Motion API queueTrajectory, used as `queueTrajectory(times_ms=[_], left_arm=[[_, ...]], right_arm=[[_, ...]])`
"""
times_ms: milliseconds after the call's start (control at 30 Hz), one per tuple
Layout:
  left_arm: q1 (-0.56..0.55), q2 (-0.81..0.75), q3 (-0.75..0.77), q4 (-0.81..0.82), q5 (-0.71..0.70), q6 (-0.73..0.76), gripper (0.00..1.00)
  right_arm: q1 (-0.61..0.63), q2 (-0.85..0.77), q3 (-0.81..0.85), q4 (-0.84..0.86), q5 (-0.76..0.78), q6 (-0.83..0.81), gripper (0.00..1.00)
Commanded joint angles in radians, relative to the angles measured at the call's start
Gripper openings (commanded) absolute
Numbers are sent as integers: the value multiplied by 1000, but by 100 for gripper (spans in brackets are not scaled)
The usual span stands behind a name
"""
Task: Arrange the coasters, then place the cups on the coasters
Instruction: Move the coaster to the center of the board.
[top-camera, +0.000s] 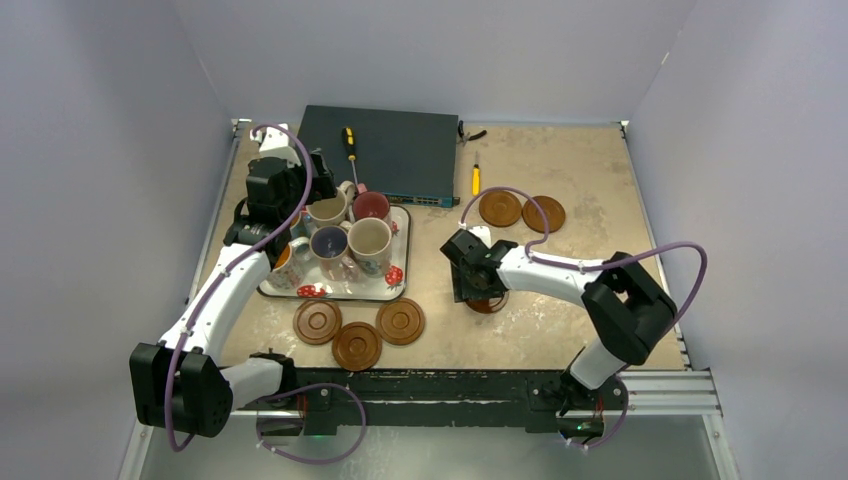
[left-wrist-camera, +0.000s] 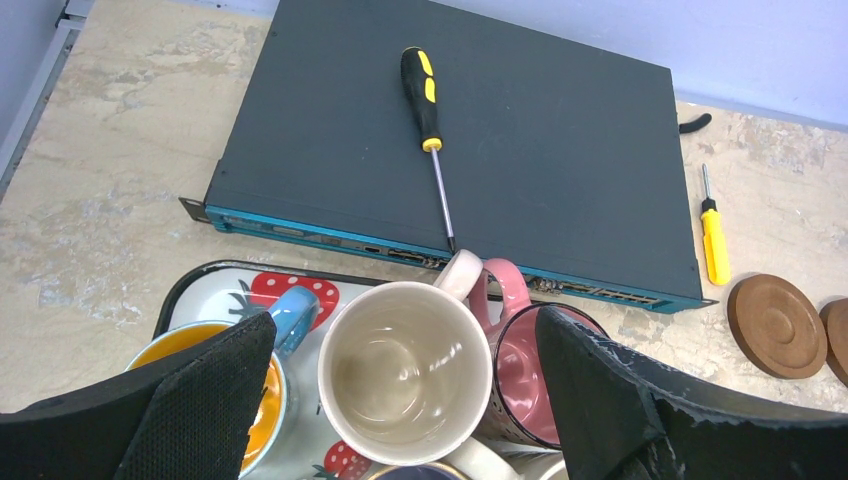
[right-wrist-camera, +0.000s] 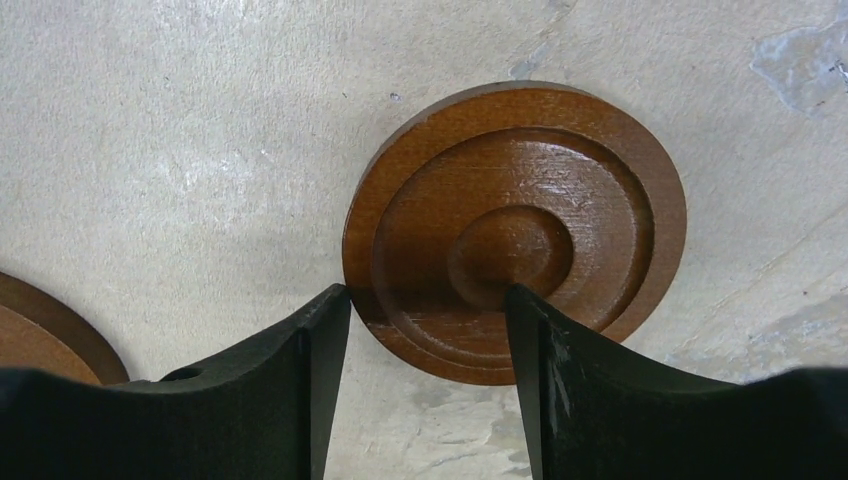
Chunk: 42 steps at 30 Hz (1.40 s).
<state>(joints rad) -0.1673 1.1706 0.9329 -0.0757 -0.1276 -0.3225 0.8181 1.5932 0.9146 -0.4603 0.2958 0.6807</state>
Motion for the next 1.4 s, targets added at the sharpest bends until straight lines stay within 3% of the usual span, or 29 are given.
queueTrajectory(times_ms=[0, 633, 1367], left_arm=[[-7, -12, 7, 28, -9, -12, 96], [-6, -2, 8, 28, -1, -17, 96], [-7, 6, 9, 25, -10, -14, 96]], right_arm=[[10, 18, 35, 12, 3, 1, 61], [5, 117, 29, -27, 52, 59, 58], [-266, 84, -23, 109, 52, -66, 57]])
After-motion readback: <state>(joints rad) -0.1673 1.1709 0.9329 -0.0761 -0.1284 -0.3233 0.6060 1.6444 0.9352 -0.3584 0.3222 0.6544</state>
